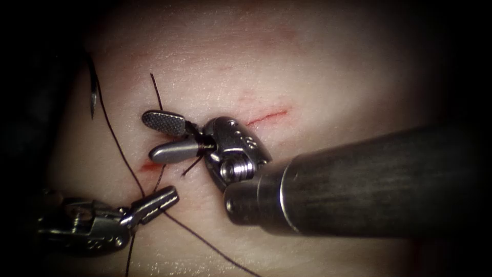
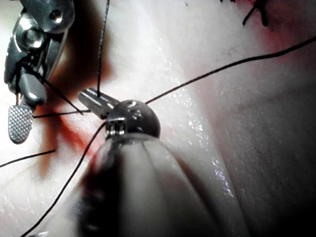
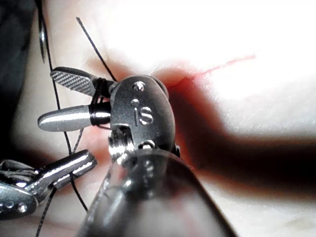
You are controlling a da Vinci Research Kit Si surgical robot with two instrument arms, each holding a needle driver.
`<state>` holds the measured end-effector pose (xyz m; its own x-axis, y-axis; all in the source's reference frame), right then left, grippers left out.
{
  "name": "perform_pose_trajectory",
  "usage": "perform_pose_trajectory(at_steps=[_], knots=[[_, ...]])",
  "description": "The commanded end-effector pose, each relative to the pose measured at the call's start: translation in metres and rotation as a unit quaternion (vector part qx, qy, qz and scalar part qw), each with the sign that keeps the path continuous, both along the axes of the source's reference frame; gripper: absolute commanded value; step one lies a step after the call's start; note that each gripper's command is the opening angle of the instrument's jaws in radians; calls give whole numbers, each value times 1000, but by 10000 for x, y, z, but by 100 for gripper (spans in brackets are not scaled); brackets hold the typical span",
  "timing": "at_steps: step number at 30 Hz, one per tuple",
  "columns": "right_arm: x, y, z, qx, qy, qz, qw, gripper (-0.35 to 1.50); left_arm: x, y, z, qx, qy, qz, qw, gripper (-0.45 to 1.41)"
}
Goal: Wound Closure
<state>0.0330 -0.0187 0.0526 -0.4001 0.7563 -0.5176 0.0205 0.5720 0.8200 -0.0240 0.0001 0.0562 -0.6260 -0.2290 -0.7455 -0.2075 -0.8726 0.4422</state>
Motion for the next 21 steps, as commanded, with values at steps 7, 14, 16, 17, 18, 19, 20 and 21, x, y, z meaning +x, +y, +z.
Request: perform_pose_trajectory(at_steps=[7,14,16,17,18,19,20,21], knots=[[6,-6,8,-25,-90,17,995,93,-15,-7,-9,4,-6,1,1000,-45],[4,-5,10,-61,-166,31,984,89,-15,-8,-11,4,-8,2,1000,-45],[5,-7,10,-74,-196,34,977,86,-16,-7,-10,4,-8,2,1000,-45],[5,-7,10,-74,-196,34,977,86,-16,-7,-10,4,-8,2,1000,-45],[5,-7,10,-73,-204,35,976,86,-16,-7,-10,4,-8,2,1000,-45],[5,-7,11,-77,-215,37,973,86,-16,-5,-10,5,-8,2,1000,-45],[6,-7,11,-78,-226,39,970,86,-17,-4,-9,5,-8,2,1000,-45],[6,-7,11,-77,-233,40,969,86,-17,-3,-9,5,-9,2,1000,-45]])
